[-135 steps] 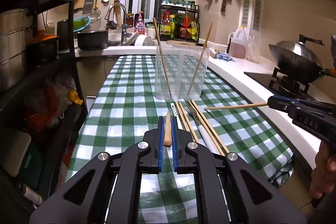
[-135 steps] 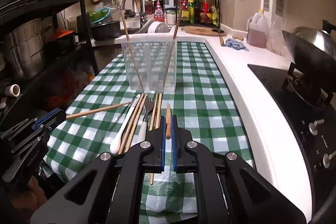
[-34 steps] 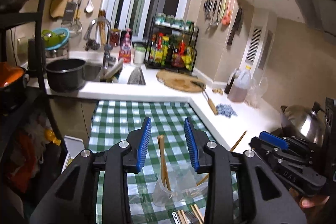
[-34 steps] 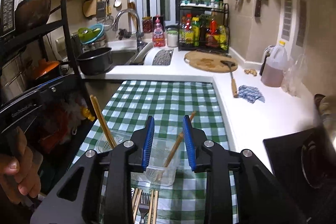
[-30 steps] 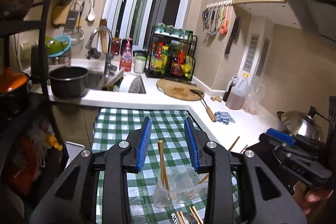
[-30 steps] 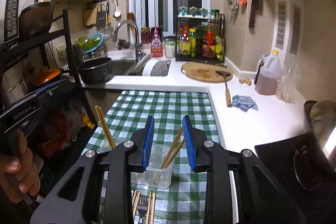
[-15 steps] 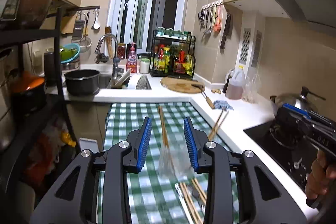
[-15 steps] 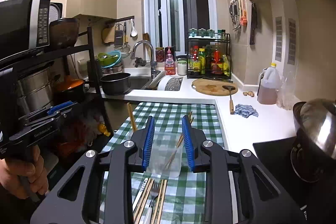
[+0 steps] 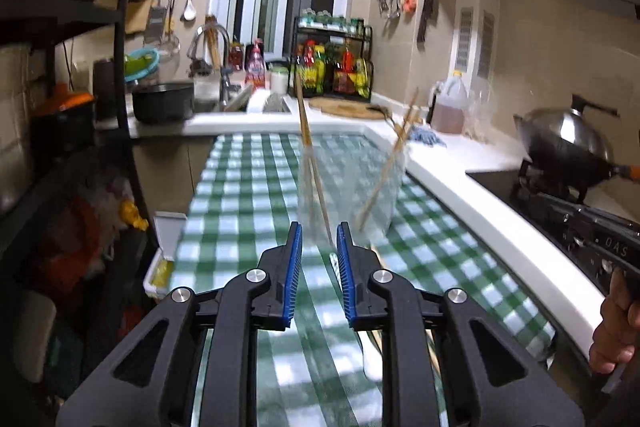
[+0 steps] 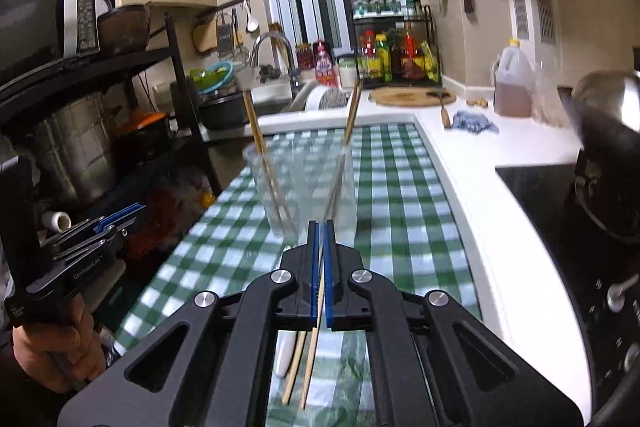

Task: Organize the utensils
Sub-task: 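Move both open grippers back down toward the utensils on the cloth, then lower the left gripper onto the white spoon while the right gripper closes on a bamboo chopstick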

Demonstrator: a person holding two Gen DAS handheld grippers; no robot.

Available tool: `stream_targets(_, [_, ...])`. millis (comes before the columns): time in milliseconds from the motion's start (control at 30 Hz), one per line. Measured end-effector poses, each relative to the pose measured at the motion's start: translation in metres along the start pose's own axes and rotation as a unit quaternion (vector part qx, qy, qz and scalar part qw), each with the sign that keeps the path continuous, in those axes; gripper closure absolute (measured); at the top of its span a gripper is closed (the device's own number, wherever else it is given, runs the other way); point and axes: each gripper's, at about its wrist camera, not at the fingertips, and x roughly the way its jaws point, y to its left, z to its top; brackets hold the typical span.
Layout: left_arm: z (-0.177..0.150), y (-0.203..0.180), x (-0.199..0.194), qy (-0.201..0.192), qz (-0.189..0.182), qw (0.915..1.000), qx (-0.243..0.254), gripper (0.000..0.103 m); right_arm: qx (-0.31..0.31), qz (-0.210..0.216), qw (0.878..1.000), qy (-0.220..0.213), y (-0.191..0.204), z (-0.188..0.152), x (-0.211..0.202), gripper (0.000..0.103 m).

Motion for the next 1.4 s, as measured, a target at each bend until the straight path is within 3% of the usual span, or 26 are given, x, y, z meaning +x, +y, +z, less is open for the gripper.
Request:
stream_targets(267, [-0.048, -0.003, 0.031, 0.071, -0.026, 0.997, -0.019, 0.091, 0.009, 0.023, 0.996, 0.086, 0.004, -0.059, 0.04, 0.1])
stream_targets(633, [-0.076, -0.013, 0.045, 0.109, -0.047, 0.9927, -0.021, 0.091, 0.0, 0.018, 0.983, 0.182, 0.013, -0.096, 0.08, 0.097])
stream_targets(867, [-0.08, -0.016, 0.047, 0.119, -0.054, 0.9913, -0.02, 0.091, -0.01, 0.0, 0.978, 0.21, 0.015, -0.107, 0.089, 0.094])
stream_targets(1267, [-0.094, -0.028, 0.066, 0.151, -0.049, 0.9872, -0.011, 0.09, -0.01, -0.034, 0.976, 0.213, 0.006, -0.106, 0.087, 0.097])
stream_targets(1400, [-0.098, -0.035, 0.068, 0.152, -0.03, 0.988, 0.007, 0.083, -0.002, -0.05, 0.975, 0.216, -0.004, -0.103, 0.087, 0.097])
